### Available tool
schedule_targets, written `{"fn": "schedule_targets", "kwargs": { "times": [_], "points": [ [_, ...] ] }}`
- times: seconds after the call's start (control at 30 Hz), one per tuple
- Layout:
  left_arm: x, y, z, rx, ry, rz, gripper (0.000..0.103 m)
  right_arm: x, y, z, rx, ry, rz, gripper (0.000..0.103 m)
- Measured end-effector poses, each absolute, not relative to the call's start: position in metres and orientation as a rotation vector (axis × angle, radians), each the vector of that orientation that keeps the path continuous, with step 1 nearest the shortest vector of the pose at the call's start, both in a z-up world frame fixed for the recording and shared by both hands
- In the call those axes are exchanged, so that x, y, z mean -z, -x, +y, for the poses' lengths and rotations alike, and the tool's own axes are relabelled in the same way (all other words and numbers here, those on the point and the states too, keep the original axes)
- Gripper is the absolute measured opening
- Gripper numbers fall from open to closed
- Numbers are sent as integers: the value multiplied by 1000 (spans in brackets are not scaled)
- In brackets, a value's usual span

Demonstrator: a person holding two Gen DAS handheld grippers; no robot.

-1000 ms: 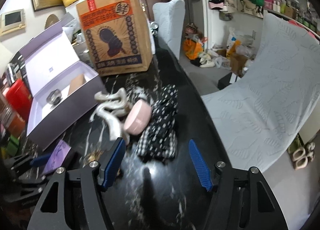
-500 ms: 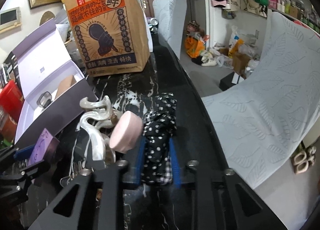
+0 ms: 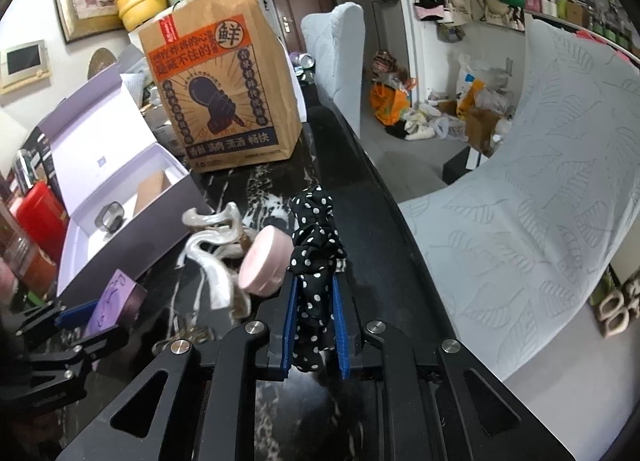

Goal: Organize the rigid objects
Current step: 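Grasp the polka-dot scrunchie with the right tool while the left holds the card, then lift the scrunchie and card and carry them toward the lavender box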

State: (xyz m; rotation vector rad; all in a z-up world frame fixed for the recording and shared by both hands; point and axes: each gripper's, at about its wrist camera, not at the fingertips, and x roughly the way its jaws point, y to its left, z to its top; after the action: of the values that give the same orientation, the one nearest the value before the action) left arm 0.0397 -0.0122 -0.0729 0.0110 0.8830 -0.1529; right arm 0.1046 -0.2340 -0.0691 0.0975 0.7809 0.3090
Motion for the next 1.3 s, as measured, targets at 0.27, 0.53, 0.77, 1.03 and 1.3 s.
{"fn": "schedule_targets", "kwargs": {
  "times": [0.27,0.53,0.77,1.03,1.3],
  "points": [
    [63,-21,-9,151,-9,861,50,58,-76,-232,-323,-102,774,17],
    [55,2,-4,139,-11,838,50,56,-50,-224,-371,-135,783,17],
    [51,20,5,127,6,824,50,50,-30,-208,-421,-127,777,17],
    [41,38,16,104,22,794,50,40,-14,-183,-498,-98,755,17],
    [34,49,33,62,42,775,50,36,-2,-157,-579,-61,751,17]
  ]
}}
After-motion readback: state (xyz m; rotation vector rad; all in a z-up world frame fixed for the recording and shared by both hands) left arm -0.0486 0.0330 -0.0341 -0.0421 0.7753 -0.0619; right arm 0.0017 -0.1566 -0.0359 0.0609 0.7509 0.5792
